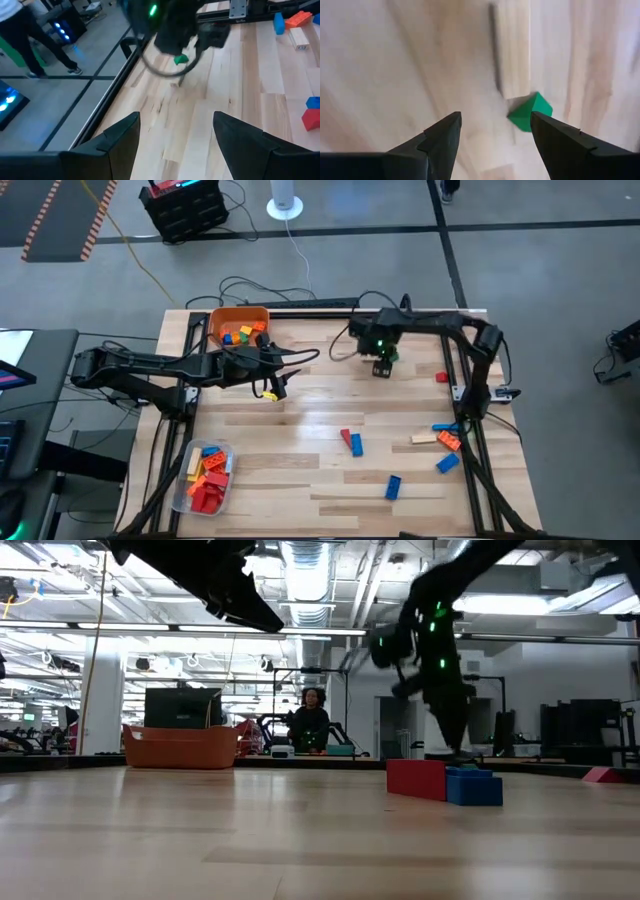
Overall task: Sort blocks by size
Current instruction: Put the small green block into the orange bin
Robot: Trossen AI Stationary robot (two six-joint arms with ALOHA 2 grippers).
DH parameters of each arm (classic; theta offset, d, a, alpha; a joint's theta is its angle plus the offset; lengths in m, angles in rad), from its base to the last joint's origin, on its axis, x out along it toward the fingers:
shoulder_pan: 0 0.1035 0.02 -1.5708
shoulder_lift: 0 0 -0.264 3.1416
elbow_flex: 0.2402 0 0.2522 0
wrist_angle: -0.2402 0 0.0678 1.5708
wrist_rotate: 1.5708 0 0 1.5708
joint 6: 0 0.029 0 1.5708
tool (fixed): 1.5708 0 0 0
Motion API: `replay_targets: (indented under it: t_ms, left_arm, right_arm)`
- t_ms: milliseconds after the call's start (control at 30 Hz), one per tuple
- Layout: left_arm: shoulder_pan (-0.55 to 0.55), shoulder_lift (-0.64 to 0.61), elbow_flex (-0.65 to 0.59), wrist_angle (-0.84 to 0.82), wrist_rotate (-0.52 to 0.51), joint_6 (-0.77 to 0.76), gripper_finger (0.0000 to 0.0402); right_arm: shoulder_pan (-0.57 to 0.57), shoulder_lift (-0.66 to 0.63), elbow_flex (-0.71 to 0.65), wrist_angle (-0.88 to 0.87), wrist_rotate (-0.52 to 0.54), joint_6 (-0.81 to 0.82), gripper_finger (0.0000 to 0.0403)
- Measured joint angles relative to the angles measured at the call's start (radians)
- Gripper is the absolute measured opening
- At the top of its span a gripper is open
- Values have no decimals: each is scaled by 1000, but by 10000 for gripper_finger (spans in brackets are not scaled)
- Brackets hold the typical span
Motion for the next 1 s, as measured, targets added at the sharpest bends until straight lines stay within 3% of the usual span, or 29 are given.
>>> replay_targets:
  t_ms: [133,267,600,1000]
  left_arm:
    - [0,0,0,-3,0,-6,244]
    - [0,0,0,-3,0,-19,244]
    - [-1,0,0,-47,1,-44,244]
    - [-1,0,0,-46,1,-50,244]
  right_arm:
    - [31,-87,-2,25,20,217,276]
    - [-16,-173,-103,142,30,365,276]
    - [-175,-385,-482,551,30,457,276]
    - [-153,-421,-639,749,-12,481,276]
